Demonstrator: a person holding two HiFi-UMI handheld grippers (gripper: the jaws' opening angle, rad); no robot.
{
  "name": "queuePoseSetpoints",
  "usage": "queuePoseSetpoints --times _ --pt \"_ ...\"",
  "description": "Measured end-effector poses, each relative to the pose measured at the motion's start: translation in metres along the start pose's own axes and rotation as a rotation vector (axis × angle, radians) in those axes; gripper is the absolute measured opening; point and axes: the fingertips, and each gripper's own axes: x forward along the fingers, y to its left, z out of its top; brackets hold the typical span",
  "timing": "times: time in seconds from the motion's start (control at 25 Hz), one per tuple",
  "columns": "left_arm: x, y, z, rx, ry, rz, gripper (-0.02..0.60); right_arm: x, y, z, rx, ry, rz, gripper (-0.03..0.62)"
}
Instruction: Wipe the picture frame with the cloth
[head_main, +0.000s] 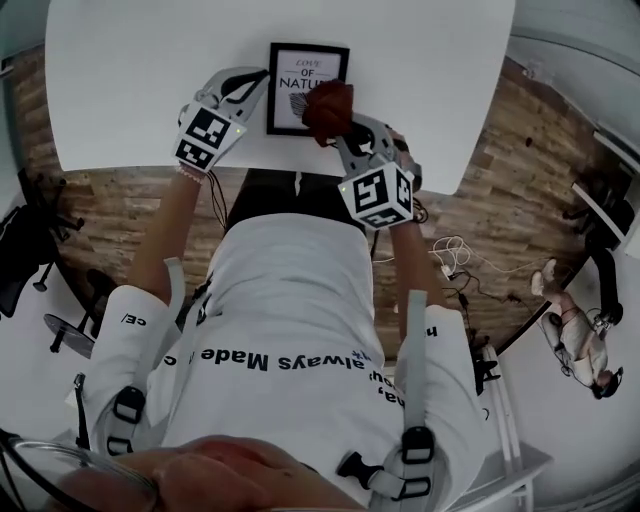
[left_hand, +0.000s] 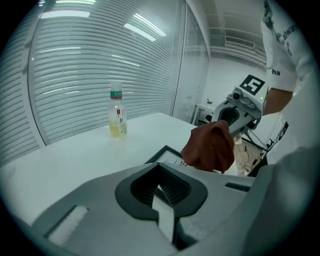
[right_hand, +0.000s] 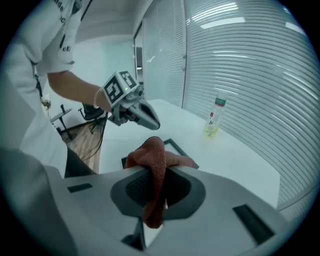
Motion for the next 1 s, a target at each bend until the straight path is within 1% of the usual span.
queuePoseSetpoints --times 0.08,0.2,0.32,0.48,0.56,0.68,0.84,1.0 --pt "-0.022 -0.008 0.019 -0.046 -0.062 0.003 0.003 -0.017 -0.008 0.029 0.057 -0.078 -0.027 0.015" --pt "-0.053 -0.019 0.051 -0.12 -0.172 0.021 0.003 -0.047 -0.025 0.071 0.107 -0.186 -0.085 0.015" --pt "-0.086 -0.031 0.093 -0.157 -0.284 0.048 0.003 -0.082 -0.04 0.109 0.167 -0.289 -0.135 0.015" --pt "-0.122 -0.033 0.154 -0.132 -0.434 0.078 0.003 -0.123 -0.062 0.16 0.2 -0.419 -0.217 0.015" --pt "-0.141 -0.034 0.181 -0.115 -0.498 0.079 0.003 -0.142 -0.067 0.183 0.198 -0.459 -0.256 0.015" --pt "-0.17 -0.037 0.215 -0.087 -0.581 0.087 0.003 -0.168 -0.068 0.214 0.183 -0.514 -0.291 0.015" --pt "-0.203 -0.046 0.243 -0.051 -0.653 0.1 0.003 -0.195 -0.058 0.246 0.149 -0.565 -0.312 0.015" --pt "-0.228 -0.06 0.262 -0.022 -0.696 0.096 0.003 -0.219 -0.047 0.27 0.16 -0.631 -0.316 0.015"
